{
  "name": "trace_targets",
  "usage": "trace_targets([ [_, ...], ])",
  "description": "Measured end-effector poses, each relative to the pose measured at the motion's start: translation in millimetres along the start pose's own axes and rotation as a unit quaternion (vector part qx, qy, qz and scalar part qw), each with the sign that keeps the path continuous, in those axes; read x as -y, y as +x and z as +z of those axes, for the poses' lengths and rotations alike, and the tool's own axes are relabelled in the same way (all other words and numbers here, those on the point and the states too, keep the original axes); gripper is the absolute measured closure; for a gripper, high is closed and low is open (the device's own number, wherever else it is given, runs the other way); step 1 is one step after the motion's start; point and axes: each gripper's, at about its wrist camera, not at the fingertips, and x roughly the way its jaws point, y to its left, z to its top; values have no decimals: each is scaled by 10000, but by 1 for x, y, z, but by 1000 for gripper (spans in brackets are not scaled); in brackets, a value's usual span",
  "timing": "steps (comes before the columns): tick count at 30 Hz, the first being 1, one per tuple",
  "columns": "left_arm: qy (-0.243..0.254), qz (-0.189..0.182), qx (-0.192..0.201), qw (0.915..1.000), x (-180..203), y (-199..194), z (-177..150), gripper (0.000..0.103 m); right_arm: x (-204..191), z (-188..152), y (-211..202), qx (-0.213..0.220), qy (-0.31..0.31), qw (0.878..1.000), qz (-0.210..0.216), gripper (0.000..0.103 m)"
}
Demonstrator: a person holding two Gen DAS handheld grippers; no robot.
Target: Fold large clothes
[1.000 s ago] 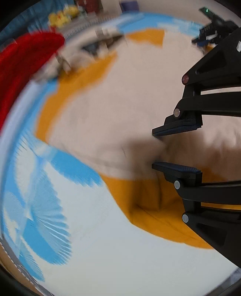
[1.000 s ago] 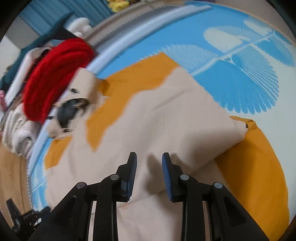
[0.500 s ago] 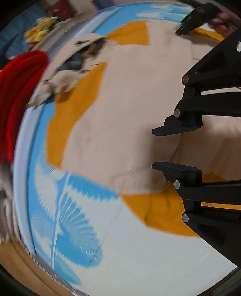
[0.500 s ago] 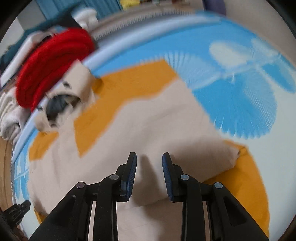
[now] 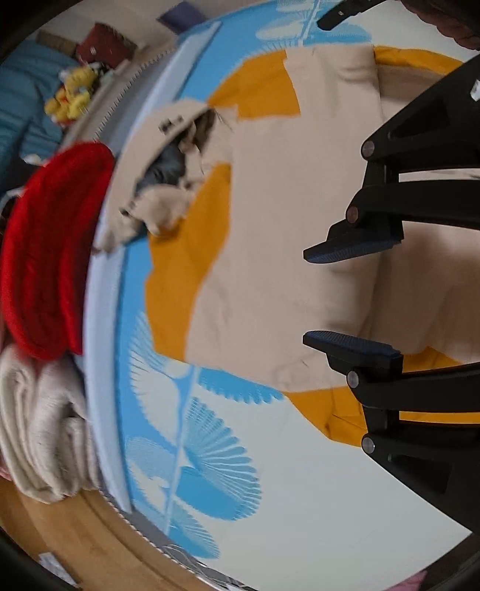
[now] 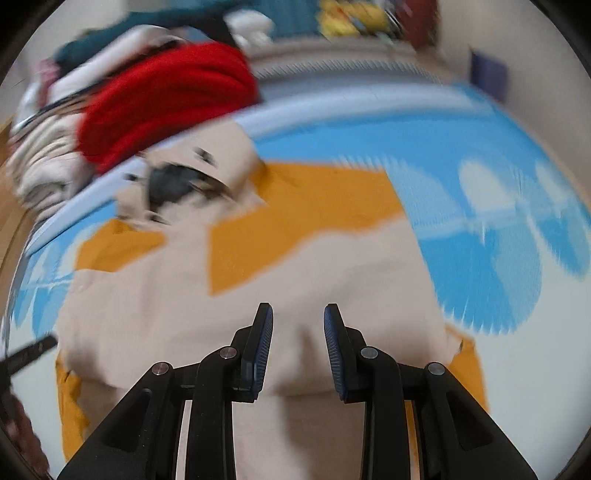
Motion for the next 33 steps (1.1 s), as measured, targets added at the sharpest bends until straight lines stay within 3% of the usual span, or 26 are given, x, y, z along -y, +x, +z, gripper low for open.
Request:
trace_targets([
  [5,80,-104,283,9995,10,-15,-2,60,-27,6,-37,599,-492,9969,123,73],
  [12,85,-111,824,9965,20,-38,-11,57,-24,4,-57,668,-319,9971,179,73],
  [19,230,-126,646,9976,29,-32,-16,59,-27,-1,-69,786,-389,9960,186,73],
  [27,568,3,820,9950,43,-38,-21,59,-26,-4,-80,944,-612,9936,81,73],
  [33,561,-132,947,9938,47,-43,-19,59,-18,-2,-80,953,-579,9938,41,73],
])
